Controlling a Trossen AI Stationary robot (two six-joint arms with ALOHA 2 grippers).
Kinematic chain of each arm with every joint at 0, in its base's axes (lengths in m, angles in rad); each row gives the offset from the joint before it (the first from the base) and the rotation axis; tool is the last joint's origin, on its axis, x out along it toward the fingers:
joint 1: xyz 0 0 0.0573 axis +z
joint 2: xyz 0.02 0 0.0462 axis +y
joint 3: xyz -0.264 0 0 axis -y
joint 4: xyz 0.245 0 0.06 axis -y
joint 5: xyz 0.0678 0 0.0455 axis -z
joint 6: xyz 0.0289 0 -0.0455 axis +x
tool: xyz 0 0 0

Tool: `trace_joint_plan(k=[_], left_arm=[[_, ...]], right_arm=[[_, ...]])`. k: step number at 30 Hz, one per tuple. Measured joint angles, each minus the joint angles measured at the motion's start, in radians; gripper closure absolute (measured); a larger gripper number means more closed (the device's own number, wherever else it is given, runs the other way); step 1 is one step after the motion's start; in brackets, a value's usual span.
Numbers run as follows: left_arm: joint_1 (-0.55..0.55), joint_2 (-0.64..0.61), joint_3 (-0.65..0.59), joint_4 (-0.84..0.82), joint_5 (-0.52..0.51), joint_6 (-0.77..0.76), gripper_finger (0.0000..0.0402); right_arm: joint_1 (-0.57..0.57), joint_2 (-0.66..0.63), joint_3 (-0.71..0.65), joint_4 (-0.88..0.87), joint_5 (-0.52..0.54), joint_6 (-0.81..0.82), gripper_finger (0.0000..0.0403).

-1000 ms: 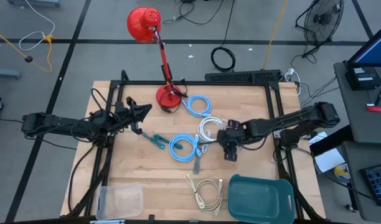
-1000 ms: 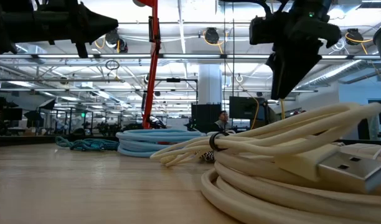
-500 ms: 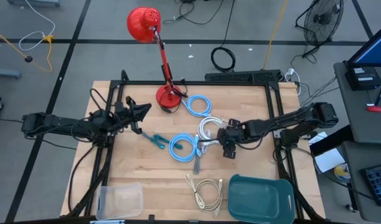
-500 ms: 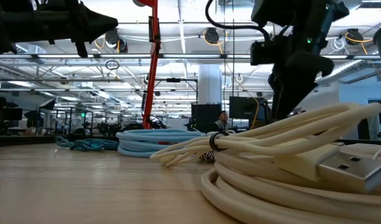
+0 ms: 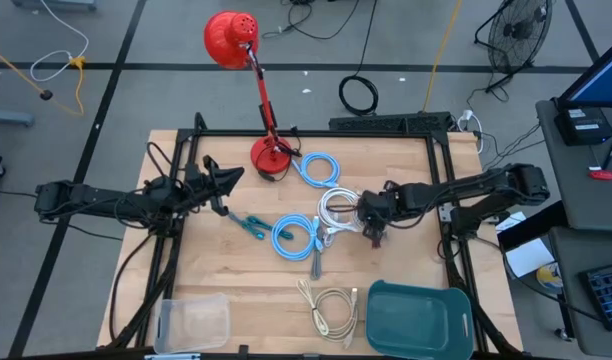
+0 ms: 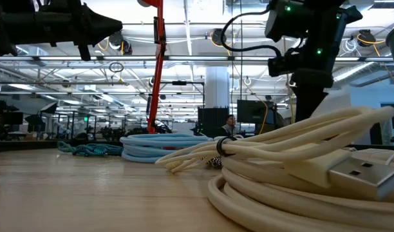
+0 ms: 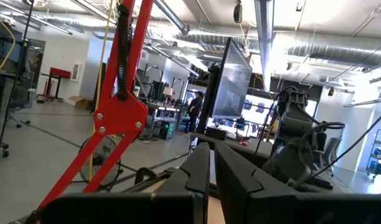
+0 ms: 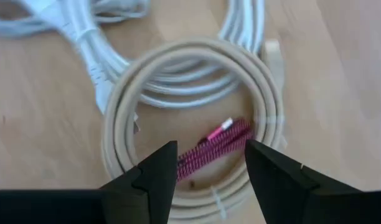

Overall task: Pick & Place USB Port
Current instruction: Put the pink charger cable into the transparent bin

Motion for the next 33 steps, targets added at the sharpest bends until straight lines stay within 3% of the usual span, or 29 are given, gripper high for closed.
trace_joint_plan(k=[2,4,7,10,18,26,33], left_arm=[[0.0,0.0,0.0,-0.001,0.0,-0.002,0.0376],[0.0,0.0,0.0,-0.008,0.0,-0.004,0.0376],[0.0,0.0,0.0,-0.011,0.001,-0.007,0.0376],[0.0,0.0,0.0,-0.012,0.001,-0.007,0.0376],[0.0,0.0,0.0,-0.013,0.0,-0.006,0.0376],[0.0,0.0,0.0,-0.014,0.0,-0.004,0.0376],[0.0,0.0,0.0,-0.014,0.0,-0.002,0.0376]], right_arm=[[-0.014,-0.005,0.0,0.0,-0.008,0.089,0.022],[-0.04,-0.004,0.0,-0.007,-0.084,0.161,0.022],[-0.08,0.0,0.0,-0.037,-0.211,0.211,0.022],[-0.101,0.008,-0.001,-0.063,-0.255,0.236,0.022],[-0.11,0.011,-0.003,-0.039,-0.229,0.235,0.022],[-0.121,0.011,-0.119,0.139,-0.262,0.242,0.022],[-0.136,0.011,-0.199,0.19,-0.286,0.246,0.0221]])
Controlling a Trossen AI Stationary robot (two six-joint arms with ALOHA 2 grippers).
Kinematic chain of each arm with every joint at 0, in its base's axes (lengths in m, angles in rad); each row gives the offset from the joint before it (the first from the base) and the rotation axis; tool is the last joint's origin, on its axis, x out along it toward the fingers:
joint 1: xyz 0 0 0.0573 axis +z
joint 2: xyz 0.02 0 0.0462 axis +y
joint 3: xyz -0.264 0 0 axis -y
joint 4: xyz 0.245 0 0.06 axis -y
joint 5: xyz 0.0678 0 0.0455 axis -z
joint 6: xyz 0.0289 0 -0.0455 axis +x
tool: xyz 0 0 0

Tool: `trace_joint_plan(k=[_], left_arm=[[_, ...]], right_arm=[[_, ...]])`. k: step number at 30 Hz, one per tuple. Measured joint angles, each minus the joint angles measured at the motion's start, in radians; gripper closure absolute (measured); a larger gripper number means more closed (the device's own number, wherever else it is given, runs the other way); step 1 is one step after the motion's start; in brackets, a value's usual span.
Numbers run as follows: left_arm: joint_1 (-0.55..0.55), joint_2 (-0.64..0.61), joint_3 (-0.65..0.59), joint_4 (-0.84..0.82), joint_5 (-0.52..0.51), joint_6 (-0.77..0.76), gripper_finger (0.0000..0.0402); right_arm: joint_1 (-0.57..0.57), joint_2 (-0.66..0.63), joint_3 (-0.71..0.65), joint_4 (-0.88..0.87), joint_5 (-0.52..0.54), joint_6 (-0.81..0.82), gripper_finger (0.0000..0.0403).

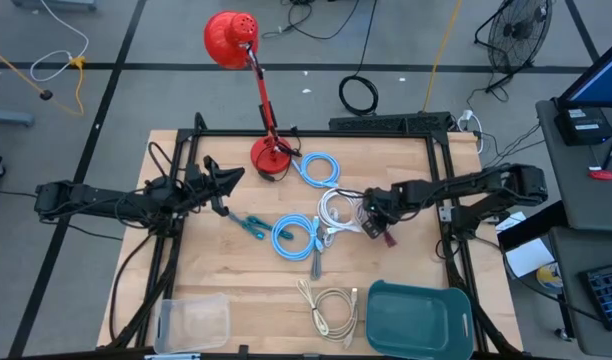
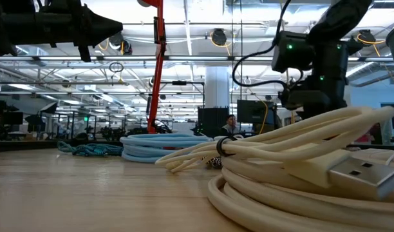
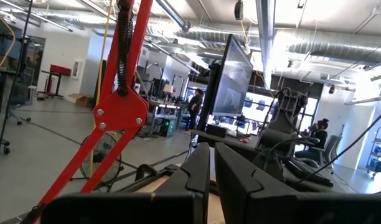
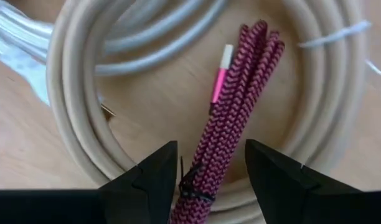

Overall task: Pick & Place USB Port
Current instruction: Put the pink charger cable into the transparent bin

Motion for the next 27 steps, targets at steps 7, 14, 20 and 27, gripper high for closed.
trace_joint_plan(k=[7,14,20,27], left_arm=[[0.0,0.0,0.0,0.0,0.0,0.006,0.0376],[0.0,0.0,0.0,-0.003,0.0,0.006,0.0376],[0.0,0.0,0.0,-0.004,-0.001,0.006,0.0376],[0.0,0.0,0.0,-0.004,-0.001,0.007,0.0376]], right_arm=[[0.017,0.0,-0.002,0.127,0.029,-0.072,0.0264],[0.023,0.0,-0.001,0.172,0.03,-0.109,0.035],[0.023,-0.001,-0.001,0.182,0.036,-0.131,0.0383],[0.056,-0.021,0.057,0.144,0.112,-0.146,0.0365]])
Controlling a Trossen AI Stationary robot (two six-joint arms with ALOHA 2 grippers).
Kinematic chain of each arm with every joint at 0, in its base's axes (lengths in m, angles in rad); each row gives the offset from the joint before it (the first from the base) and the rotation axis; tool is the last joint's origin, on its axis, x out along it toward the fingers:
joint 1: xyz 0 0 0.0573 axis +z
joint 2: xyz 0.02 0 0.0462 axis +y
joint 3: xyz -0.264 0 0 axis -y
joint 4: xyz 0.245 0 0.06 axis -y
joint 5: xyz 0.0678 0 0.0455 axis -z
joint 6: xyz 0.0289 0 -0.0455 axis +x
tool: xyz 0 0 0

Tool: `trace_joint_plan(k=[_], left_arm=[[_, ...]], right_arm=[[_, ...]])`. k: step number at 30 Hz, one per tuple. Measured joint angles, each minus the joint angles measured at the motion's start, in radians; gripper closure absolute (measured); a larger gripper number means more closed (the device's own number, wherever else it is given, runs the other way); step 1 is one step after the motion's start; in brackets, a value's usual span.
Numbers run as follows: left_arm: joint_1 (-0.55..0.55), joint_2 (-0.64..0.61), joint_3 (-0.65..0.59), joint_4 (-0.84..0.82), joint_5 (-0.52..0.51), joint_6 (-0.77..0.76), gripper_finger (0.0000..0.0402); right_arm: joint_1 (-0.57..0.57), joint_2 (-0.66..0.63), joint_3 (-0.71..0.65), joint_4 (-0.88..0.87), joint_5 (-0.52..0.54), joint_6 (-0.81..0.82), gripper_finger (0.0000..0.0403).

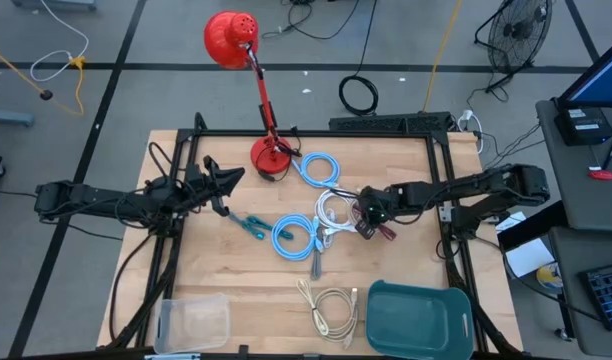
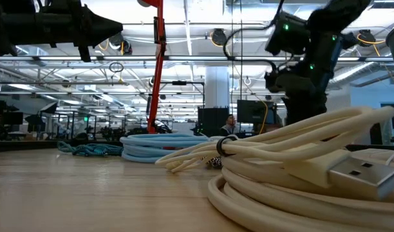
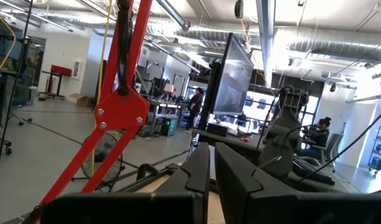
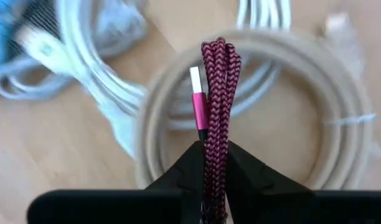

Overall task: Pick & Place USB Port
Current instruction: Put the pink charger cable into the transparent bin

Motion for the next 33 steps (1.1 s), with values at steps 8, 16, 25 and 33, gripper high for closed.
trace_joint_plan(k=[8,16,25,33], left_arm=[[0.0,0.003,0.0,-0.007,-0.005,-0.001,0.0376],[0.001,0.029,0.0,-0.096,-0.036,0.009,0.0376],[0.0,0.031,0.0,-0.17,0.21,-0.008,0.0376],[0.0,0.15,0.001,-0.092,0.296,-0.038,0.0365]], right_arm=[[0.081,-0.12,0.108,0.004,0.129,-0.072,0.0383],[0.211,-0.212,0.127,0.243,0.351,-0.264,0.0368],[0.305,-0.125,0.127,0.674,0.409,-0.612,0.0372],[0.321,-0.004,0.127,0.815,0.406,-0.754,0.0376]])
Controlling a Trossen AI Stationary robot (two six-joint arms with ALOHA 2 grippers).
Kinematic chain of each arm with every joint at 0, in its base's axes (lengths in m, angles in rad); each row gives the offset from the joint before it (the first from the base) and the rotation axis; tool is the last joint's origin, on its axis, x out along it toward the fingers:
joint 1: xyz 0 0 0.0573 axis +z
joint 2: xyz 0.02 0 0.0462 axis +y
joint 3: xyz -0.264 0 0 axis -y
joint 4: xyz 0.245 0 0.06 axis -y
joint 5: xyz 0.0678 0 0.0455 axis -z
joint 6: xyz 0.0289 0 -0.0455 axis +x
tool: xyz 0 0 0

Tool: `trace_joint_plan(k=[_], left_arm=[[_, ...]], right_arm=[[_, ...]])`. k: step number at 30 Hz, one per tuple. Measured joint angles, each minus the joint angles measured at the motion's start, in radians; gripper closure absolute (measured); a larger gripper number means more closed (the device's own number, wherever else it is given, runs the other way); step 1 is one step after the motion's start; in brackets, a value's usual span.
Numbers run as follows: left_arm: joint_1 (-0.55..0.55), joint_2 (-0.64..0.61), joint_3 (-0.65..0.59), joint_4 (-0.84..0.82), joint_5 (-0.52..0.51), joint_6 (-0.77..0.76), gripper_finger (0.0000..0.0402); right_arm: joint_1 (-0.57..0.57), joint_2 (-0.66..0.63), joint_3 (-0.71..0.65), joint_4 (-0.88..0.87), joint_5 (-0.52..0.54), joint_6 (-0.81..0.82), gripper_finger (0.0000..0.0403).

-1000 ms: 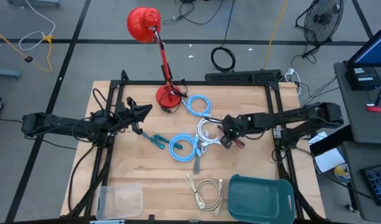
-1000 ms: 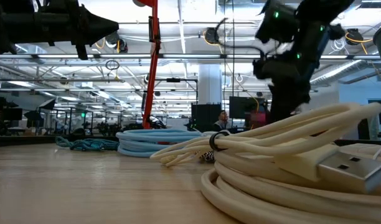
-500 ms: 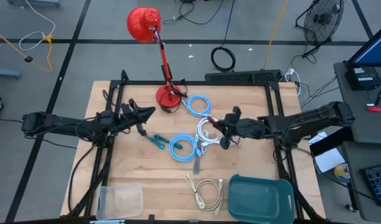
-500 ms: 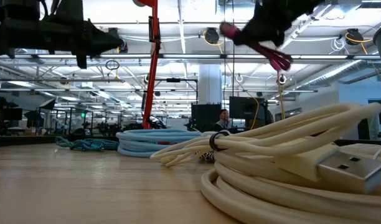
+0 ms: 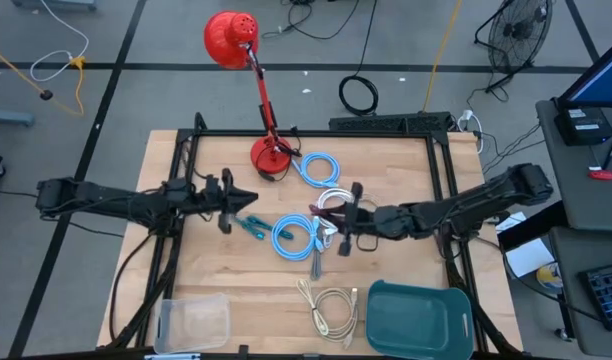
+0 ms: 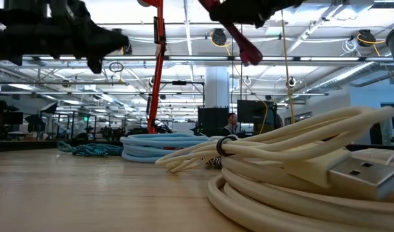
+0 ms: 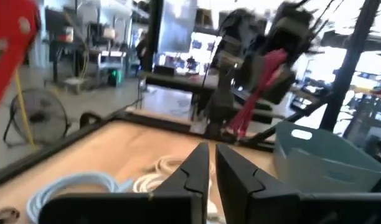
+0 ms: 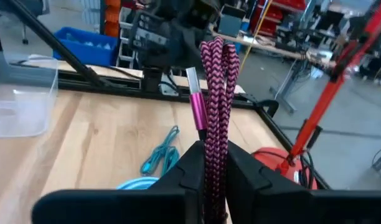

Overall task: Pick & Place USB Port
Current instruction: Put the pink charger cable into the transparent bin

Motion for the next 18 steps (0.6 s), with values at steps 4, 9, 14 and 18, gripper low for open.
trace_joint_plan(k=[4,9,14,18], left_arm=[[-0.023,0.207,0.089,0.013,0.009,-0.022,0.0319],[-0.069,0.52,0.323,0.033,0.01,0.07,0.0251],[-0.104,0.738,0.553,0.023,0.043,0.154,0.0229],[-0.112,0.801,0.63,0.06,-0.05,0.221,0.0246]], right_arm=[[0.0,0.004,0.0,0.055,0.0,-0.039,0.0382],[0.009,-0.006,0.0,0.069,0.001,-0.057,0.0362],[0.026,-0.009,0.0,0.039,0.003,-0.07,0.0363],[0.055,-0.014,0.0,0.047,0.005,-0.095,0.0375]])
